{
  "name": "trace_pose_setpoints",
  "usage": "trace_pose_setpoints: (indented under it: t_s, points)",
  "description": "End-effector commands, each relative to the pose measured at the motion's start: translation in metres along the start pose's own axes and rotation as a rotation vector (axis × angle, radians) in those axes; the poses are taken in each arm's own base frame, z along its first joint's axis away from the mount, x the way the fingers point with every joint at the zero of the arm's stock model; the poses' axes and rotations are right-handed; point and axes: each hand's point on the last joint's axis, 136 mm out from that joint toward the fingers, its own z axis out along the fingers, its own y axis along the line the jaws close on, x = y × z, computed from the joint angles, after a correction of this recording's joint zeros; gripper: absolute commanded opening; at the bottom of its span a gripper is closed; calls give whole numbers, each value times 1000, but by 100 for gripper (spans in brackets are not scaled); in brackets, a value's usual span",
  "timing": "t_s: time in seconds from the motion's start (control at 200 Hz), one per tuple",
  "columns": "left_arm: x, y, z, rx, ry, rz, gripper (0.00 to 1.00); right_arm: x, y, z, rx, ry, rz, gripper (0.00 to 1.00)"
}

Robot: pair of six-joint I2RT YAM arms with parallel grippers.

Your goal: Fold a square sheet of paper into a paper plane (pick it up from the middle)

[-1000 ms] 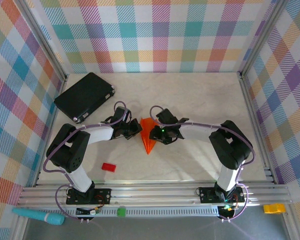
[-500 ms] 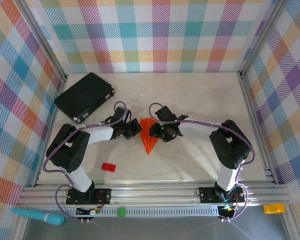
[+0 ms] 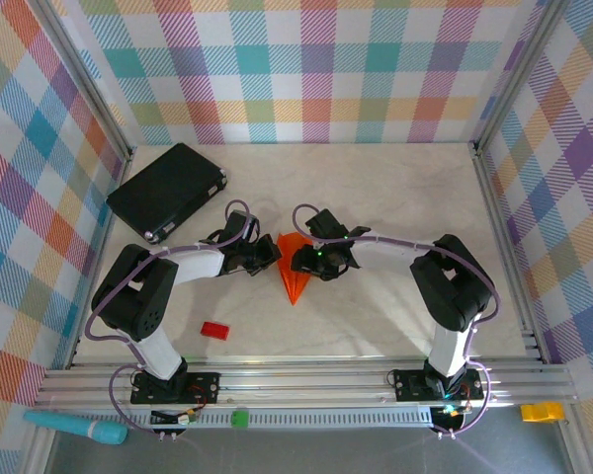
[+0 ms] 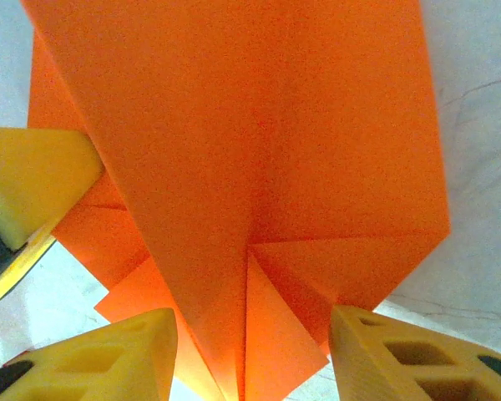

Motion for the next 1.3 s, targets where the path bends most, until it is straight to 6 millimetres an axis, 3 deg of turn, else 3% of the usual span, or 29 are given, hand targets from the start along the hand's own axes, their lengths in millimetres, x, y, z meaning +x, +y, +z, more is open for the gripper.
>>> trace_pose_setpoints:
  t_s: [0.0, 0.175, 0.905, 1.295]
  points:
    - [0, -2, -1, 11, 5, 2, 1, 6, 15, 1, -66, 39, -10, 51]
    - [0, -4, -1, 14, 7, 4, 1, 8, 22, -3, -83, 43, -24, 49]
    - [2, -19, -6, 73, 31, -12, 1, 13, 30, 16, 17, 82, -116, 50]
    - [1, -16, -6, 76, 30, -28, 0, 17, 30, 10, -12, 61, -148, 54]
